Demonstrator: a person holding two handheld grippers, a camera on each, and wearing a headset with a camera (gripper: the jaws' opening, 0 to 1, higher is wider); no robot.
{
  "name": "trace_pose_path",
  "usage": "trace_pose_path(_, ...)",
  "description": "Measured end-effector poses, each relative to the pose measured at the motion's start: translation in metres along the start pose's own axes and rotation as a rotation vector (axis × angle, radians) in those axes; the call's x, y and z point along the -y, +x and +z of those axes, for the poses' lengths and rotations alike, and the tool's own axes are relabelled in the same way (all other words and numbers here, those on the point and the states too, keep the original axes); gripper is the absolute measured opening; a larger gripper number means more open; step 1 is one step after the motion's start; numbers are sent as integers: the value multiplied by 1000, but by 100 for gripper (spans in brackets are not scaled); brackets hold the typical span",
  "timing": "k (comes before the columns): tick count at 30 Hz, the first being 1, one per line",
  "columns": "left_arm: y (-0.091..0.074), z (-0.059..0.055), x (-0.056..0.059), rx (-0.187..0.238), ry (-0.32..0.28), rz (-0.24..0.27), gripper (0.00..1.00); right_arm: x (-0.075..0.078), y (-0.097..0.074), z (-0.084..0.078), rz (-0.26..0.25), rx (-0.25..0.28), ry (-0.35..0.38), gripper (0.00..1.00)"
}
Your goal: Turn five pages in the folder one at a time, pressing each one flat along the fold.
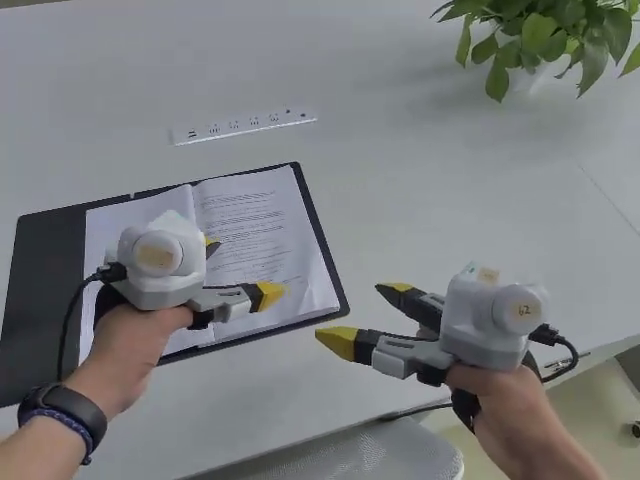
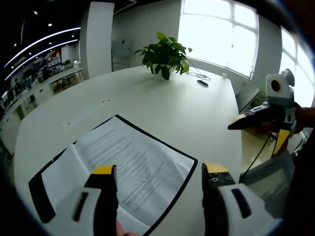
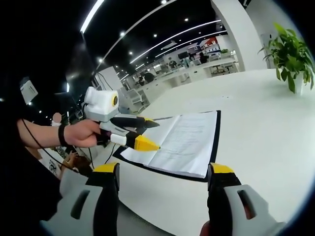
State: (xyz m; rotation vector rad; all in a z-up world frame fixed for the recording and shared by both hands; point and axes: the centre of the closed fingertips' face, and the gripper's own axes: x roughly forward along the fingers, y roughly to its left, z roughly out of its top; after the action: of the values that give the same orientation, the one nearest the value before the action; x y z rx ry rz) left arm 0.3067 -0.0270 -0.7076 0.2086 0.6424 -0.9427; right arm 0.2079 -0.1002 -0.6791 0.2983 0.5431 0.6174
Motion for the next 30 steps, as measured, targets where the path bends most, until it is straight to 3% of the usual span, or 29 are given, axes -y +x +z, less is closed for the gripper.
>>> trace_pose_path(6,24,-2,13,-30,25,-29,69,0,-4,-13,3,-33,-2,72)
trace_pose_path(18,76,-11,14,-89,71,-30,69,8,-13,-20,-2,-51,14,72)
trace_pose_path(22,96,-22,13,-116,59,-26,69,7,-13,-20,9,-58,13,72)
trace_pose_path(30,117,-30,20,-138,57,-39,67,8,-10,-21,32,-84,-4,73)
